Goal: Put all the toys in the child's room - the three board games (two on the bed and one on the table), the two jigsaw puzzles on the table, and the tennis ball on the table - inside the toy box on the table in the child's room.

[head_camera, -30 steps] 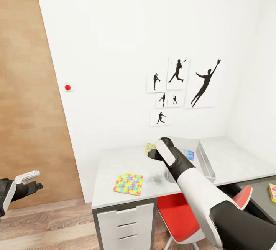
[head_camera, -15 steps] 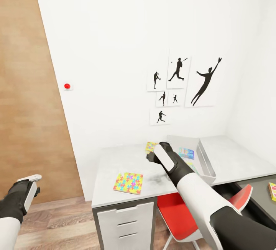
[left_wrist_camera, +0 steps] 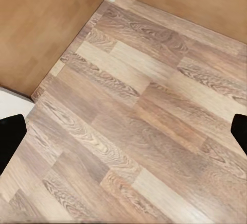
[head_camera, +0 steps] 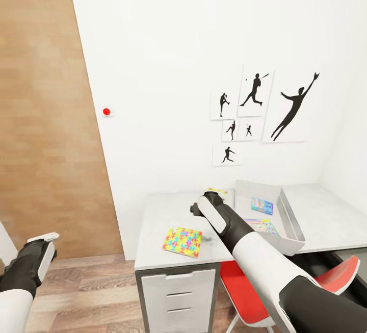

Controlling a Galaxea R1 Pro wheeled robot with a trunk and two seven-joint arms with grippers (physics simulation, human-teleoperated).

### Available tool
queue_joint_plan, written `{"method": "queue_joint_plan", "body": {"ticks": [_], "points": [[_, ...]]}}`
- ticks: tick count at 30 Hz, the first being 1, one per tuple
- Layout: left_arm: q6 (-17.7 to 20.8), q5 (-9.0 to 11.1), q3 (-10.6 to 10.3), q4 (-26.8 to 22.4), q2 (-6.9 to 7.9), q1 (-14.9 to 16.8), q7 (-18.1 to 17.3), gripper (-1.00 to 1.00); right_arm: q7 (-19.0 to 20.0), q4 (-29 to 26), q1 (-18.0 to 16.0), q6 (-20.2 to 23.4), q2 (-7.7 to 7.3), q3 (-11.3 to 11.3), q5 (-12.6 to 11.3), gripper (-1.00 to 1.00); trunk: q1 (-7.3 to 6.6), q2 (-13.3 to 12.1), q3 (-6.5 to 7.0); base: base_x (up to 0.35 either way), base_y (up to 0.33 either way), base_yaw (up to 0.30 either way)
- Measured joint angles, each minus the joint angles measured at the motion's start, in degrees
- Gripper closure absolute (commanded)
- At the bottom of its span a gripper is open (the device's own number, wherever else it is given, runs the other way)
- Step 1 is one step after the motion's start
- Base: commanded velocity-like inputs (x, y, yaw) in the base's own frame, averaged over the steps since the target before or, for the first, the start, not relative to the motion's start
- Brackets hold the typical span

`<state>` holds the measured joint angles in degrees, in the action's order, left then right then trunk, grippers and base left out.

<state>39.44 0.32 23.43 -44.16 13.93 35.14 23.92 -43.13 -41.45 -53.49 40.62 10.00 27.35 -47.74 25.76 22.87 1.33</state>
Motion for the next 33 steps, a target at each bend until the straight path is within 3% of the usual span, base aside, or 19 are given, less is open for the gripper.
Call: {"method": "queue_joint_plan", "body": {"ticks": [11, 22, 33], "points": [[-0.08, -0.01, -0.06, 0.00, -0.03, 0.00, 0.03, -1.00, 0.02, -0.08, 0.06, 0.06, 0.00, 0.09, 0.00, -1.00, 0.00, 0.00, -0.31, 0.034, -0.032, 0.082], [-0.20, -0.03, 0.29, -0.01, 0.25, 0.00, -0.22, -1.00, 0.03, -0.03, 0.10, 0.02, 0.00, 0.04, 0.01, -1.00, -0.03, 0.00, -0.89, 0.155, 0.178, 0.002], [-2.34, -0.06, 0.05, 0.00, -0.01, -0.01, 0.22, -1.00, 0.02, 0.13, 0.10, 0.11, 0.00, 0.09, -0.01, -1.00, 0.00, -0.03, -1.88, 0.079, 0.013, 0.000]]}}
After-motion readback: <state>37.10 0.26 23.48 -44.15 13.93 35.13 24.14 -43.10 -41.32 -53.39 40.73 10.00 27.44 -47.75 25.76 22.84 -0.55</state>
